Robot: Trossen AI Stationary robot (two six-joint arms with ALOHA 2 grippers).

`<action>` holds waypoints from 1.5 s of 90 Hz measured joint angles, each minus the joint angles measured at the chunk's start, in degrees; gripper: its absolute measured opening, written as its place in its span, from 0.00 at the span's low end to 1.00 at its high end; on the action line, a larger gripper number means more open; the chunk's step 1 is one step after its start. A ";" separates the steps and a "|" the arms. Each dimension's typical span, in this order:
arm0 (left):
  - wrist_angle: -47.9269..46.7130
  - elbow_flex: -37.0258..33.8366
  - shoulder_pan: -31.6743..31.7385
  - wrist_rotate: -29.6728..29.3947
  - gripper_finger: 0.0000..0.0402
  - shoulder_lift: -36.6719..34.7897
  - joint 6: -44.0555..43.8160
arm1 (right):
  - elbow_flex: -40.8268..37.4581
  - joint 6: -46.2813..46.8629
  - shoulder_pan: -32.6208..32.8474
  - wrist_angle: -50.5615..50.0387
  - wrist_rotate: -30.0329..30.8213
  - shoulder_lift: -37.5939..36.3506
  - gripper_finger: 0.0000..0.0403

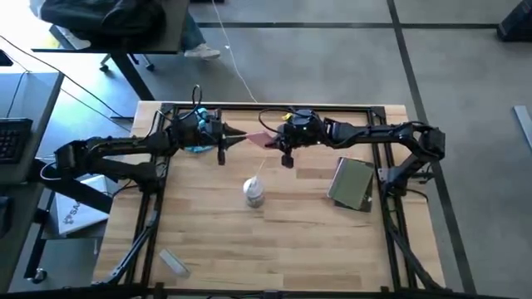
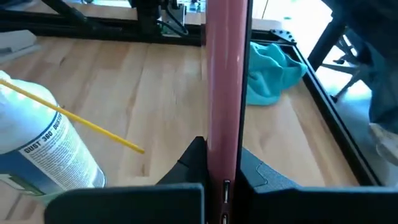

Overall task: Apply microfiber cloth
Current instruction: Spray the back and front of the pink cellphone using the blue spray bottle

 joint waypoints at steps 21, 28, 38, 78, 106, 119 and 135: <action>8.96 -0.07 -1.62 3.39 0.28 0.94 0.07 | 0.01 -1.00 -0.03 4.72 -0.32 0.02 0.00; 13.22 -0.07 -1.91 2.59 0.30 1.79 0.03 | 0.00 -0.98 -0.06 6.06 -2.61 0.07 0.00; 18.77 -0.07 -2.28 1.70 0.30 3.85 -1.16 | 0.00 0.13 -0.07 8.67 -4.98 0.07 0.00; 33.39 -0.07 -6.20 -0.27 0.29 11.24 -2.92 | 0.01 1.59 -0.02 8.86 -5.30 0.10 0.00; 33.74 -0.07 -6.23 -4.18 0.03 11.24 -9.98 | 0.02 3.00 0.00 8.84 -5.65 0.10 0.01; 33.06 -0.01 -6.15 -4.65 0.03 11.03 -12.58 | 0.00 4.98 0.13 7.81 -2.57 -0.78 0.07; 27.73 0.02 -5.00 -4.17 0.02 7.05 -13.03 | 0.02 4.52 -0.02 -2.65 0.57 -7.72 0.22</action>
